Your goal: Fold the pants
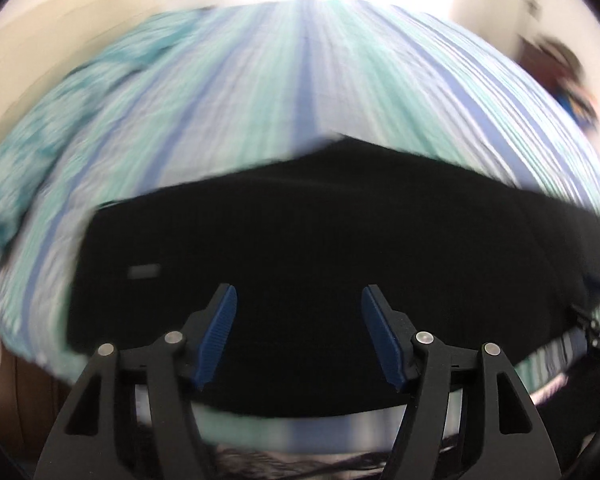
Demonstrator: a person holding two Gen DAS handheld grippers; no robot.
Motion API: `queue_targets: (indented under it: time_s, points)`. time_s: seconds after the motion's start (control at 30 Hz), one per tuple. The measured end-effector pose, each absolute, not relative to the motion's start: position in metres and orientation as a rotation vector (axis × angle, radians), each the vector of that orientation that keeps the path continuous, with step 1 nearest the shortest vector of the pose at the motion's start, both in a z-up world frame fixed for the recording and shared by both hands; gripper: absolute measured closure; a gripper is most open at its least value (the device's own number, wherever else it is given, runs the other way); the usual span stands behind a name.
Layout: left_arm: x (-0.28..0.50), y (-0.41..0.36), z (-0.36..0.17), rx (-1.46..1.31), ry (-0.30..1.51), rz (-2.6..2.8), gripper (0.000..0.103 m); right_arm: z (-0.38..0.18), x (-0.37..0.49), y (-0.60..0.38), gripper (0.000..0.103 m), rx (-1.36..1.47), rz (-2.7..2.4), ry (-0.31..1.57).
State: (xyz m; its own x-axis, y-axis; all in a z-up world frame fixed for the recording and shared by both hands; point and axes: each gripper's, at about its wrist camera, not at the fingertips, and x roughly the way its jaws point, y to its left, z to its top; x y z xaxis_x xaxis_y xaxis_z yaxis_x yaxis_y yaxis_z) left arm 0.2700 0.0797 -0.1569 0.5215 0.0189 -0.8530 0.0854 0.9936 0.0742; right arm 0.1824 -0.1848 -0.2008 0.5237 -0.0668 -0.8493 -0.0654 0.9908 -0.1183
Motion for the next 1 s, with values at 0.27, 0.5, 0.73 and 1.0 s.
queue_targets:
  time_s: [0.27,0.5,0.73,1.0]
  points:
    - [0.233,-0.038,-0.198,0.462,1.049,-0.281,0.044,-0.205,0.159,-0.197,0.019,-0.118,0.026,1.002]
    - [0.240,-0.010,-0.167,0.314,1.025,-0.203,0.029,-0.184,0.138,-0.219,0.019,-0.008,0.034,0.880]
    - [0.260,-0.050,-0.178,0.295,1.045,-0.186,0.029,-0.164,0.151,-0.296,0.027,0.248,-0.001,0.890]
    - [0.249,-0.043,-0.176,0.196,1.034,-0.203,0.029,-0.094,0.065,-0.534,0.025,0.608,-0.288,0.671]
